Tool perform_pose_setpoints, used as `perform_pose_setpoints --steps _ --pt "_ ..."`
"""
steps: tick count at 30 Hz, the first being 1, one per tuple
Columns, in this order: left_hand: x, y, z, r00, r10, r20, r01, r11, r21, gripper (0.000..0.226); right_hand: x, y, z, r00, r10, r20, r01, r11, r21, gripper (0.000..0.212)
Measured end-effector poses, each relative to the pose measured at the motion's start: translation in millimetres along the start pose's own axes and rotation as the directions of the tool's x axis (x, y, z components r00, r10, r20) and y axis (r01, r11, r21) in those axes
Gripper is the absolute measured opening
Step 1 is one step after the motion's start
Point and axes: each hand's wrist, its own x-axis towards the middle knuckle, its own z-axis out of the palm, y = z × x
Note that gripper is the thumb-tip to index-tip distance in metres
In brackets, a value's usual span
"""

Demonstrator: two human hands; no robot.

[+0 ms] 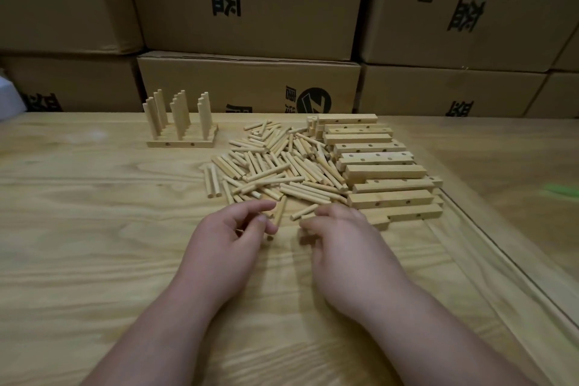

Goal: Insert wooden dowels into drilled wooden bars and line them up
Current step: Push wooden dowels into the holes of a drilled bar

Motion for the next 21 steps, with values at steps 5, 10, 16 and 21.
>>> perform_pose_setpoints --steps 5,10,16,21 --pt "0 -2 0 1.000 -0.011 -0.012 0.011 0.999 -0.033 0.028 7 21 -2 0.999 0.022 -0.040 -0.024 0.998 -0.064 0.044" --pt "1 0 0 0.994 0.088 -0.064 -0.092 0.994 -0.061 0.034 14 26 2 0.990 -0.066 -0.126 0.078 0.993 0.094 0.027" --pt "1 5 -7 0.998 0.065 -0.008 -0.063 0.917 -0.394 0.028 8 2 18 0.890 -0.048 -0.453 0.340 0.732 0.590 0.023" --pt "3 2 -9 0.997 -0.072 -0.003 0.061 0.862 -0.504 0.022 12 -10 27 0.887 -0.097 -0.451 0.386 0.690 0.612 0.023"
